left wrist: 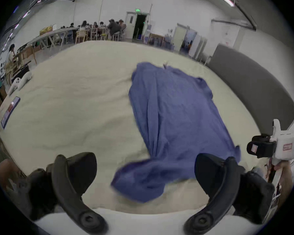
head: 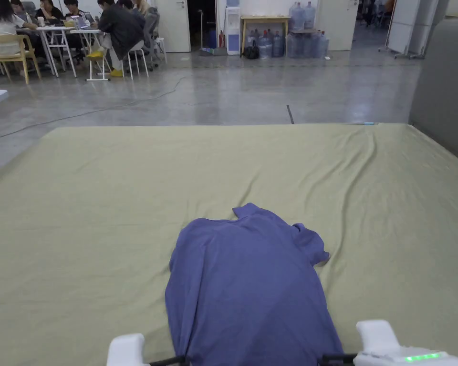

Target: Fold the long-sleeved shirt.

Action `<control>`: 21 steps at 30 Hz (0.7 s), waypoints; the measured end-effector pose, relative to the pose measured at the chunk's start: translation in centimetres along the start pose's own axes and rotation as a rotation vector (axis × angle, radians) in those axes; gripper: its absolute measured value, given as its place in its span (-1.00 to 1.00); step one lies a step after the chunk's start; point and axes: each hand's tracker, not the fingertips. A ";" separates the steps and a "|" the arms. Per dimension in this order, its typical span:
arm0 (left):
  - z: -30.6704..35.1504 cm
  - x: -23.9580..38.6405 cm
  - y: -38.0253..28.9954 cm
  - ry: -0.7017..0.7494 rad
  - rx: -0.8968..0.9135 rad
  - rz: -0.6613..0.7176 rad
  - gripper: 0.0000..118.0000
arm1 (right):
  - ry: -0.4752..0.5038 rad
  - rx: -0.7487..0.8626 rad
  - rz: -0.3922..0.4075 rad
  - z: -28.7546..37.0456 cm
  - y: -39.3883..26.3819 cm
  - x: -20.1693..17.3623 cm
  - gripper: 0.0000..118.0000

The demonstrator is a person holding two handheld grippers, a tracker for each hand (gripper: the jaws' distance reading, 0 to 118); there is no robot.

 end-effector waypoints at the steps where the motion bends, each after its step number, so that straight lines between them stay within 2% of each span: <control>1: 1.0 1.0 0.3 0.001 0.000 0.015 1.00 | -0.008 0.060 -0.014 0.7 0.7 0.3 0.98; 2: 1.7 1.3 0.7 0.009 0.004 0.034 0.98 | -0.012 0.069 -0.033 1.3 1.4 0.6 0.79; 3: 2.3 1.3 1.3 0.022 0.005 0.061 0.73 | -0.019 0.075 -0.064 2.0 2.0 0.5 0.31; 4: 3.1 1.3 1.6 0.017 0.020 0.081 -0.27 | -0.014 0.096 -0.098 2.6 2.4 0.7 -0.73; 5: 2.2 0.1 2.2 0.011 0.040 0.092 -1.00 | -0.016 0.116 -0.118 2.9 2.6 0.8 -0.95; 7: 2.3 -0.1 2.5 0.032 0.024 0.084 -1.00 | -0.028 0.116 -0.126 2.6 3.0 0.7 -0.95; 13: 2.2 -0.8 1.0 0.084 -0.036 0.092 -1.00 | 0.020 0.104 -0.132 2.7 2.5 0.2 -0.95; 14: 1.8 -1.1 0.5 0.105 -0.073 0.090 -0.82 | 0.023 0.098 -0.133 2.6 2.4 0.1 -0.95; 15: 1.3 -1.4 -0.1 0.118 -0.116 0.087 -0.28 | 0.025 0.086 -0.132 2.2 2.3 0.0 -0.95; 16: 0.7 -1.7 -0.7 0.128 -0.161 0.086 0.58 | 0.027 0.078 -0.130 1.9 2.3 -0.1 -0.95; 17: 0.1 -1.4 -1.5 0.137 -0.206 0.066 0.69 | 0.027 0.073 -0.130 1.7 2.3 -0.2 -0.95; 21: -2.0 -0.7 -3.4 0.183 -0.241 0.015 0.64 | 0.033 0.056 -0.119 1.2 2.3 -0.8 -0.95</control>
